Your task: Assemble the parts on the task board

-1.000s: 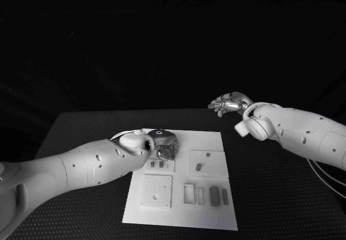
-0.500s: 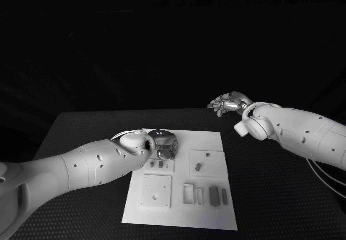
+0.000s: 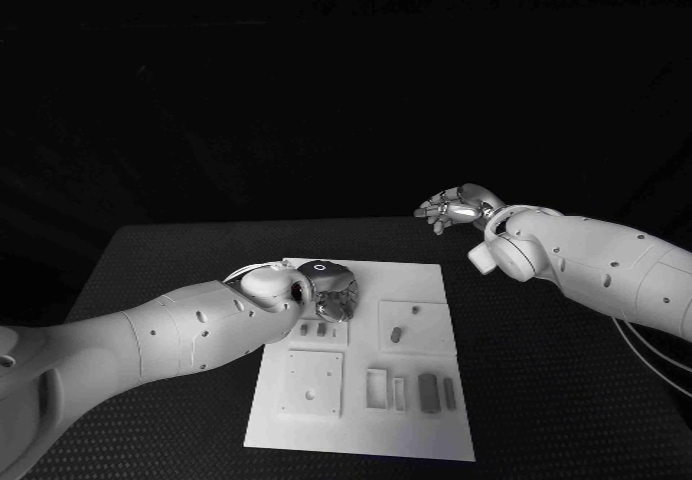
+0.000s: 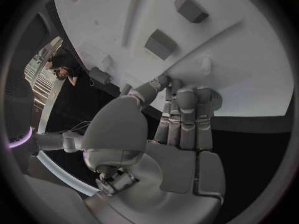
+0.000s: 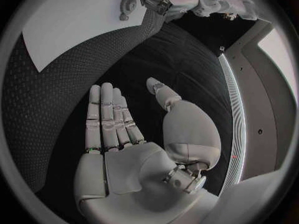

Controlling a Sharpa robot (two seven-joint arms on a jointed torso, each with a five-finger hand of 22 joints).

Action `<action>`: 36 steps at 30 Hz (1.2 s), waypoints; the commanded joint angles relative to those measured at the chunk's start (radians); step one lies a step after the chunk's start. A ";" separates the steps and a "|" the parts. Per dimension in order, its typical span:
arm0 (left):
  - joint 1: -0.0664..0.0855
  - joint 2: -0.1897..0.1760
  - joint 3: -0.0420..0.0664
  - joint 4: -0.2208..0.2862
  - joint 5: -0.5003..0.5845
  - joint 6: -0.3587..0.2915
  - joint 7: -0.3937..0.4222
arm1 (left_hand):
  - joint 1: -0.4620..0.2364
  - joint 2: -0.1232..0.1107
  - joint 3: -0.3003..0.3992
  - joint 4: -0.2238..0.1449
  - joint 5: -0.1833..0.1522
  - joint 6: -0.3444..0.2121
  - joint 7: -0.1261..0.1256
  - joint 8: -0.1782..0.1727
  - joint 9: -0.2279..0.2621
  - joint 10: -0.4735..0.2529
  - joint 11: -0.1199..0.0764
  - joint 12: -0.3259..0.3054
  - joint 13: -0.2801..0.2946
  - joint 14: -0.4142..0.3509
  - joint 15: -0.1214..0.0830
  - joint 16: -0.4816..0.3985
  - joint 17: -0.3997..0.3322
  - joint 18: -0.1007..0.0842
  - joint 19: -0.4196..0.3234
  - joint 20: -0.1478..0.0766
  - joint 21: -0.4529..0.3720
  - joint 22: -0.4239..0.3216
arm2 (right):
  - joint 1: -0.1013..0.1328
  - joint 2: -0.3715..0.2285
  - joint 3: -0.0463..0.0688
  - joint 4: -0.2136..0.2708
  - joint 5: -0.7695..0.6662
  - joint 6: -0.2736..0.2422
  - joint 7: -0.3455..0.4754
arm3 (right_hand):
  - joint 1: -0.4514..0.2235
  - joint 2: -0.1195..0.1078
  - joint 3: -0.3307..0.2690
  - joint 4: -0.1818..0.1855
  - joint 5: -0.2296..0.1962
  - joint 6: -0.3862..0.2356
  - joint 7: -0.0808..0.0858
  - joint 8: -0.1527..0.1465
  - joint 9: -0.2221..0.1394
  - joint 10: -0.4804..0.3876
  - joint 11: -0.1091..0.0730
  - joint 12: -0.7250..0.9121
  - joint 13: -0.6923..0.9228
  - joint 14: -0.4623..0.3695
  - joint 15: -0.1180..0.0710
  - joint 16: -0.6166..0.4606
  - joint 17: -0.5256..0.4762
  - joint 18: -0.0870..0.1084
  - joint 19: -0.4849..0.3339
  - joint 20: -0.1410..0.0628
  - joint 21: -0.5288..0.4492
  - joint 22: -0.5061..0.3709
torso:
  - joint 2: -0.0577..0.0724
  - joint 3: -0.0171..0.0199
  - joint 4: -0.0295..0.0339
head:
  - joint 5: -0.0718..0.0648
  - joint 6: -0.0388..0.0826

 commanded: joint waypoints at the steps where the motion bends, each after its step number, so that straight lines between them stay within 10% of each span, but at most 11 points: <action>1: -0.005 0.006 -0.003 0.000 0.008 0.036 0.010 | -0.001 -0.020 -0.003 -0.009 -0.003 -0.023 -0.006 -0.014 -0.008 -0.026 0.008 -0.017 -0.013 -0.002 0.011 0.005 0.000 0.042 -0.004 -0.005 0.002 0.018 | 0.000 0.000 0.000 0.001 -0.001 0.017 0.008 | -0.006 0.005 -0.002 0.003 0.005 -0.006 0.014 0.005 -0.001 -0.005 -0.001 0.006 -0.001 -0.007 0.002 0.003 -0.002 0.008 0.005 0.005 -0.005 0.001 | 0.000 0.0005 0.0001 | -0.001 0.000; 18: -0.007 0.015 -0.004 0.006 0.013 0.051 0.025 | -0.024 -0.063 -0.018 0.005 -0.005 -0.050 -0.015 -0.028 -0.019 -0.064 0.024 -0.034 -0.029 -0.011 0.028 0.004 -0.002 0.052 -0.008 0.012 -0.003 0.016 | 0.000 0.003 0.000 0.001 -0.001 0.018 0.007 | -0.006 0.006 -0.001 0.003 0.005 -0.005 0.015 0.005 -0.002 -0.005 -0.001 0.006 -0.002 -0.007 0.002 0.003 -0.002 0.008 0.005 0.005 -0.006 0.002 | 0.000 0.0001 0.0007 | -0.005 -0.001; 36: -0.022 0.034 -0.007 -0.017 -0.011 0.064 0.007 | 0.027 0.011 0.020 -0.004 0.003 0.050 -0.004 0.024 -0.004 0.006 0.001 -0.007 -0.016 -0.009 0.006 0.016 0.000 0.050 -0.010 0.003 0.004 0.020 | 0.000 0.004 0.000 0.000 -0.001 0.017 0.008 | -0.006 0.006 -0.002 0.002 0.005 -0.005 0.015 0.006 -0.002 -0.006 -0.001 0.007 -0.003 -0.007 0.002 0.003 -0.002 0.008 0.006 0.005 -0.007 0.003 | 0.001 0.0003 -0.0017 | -0.007 -0.001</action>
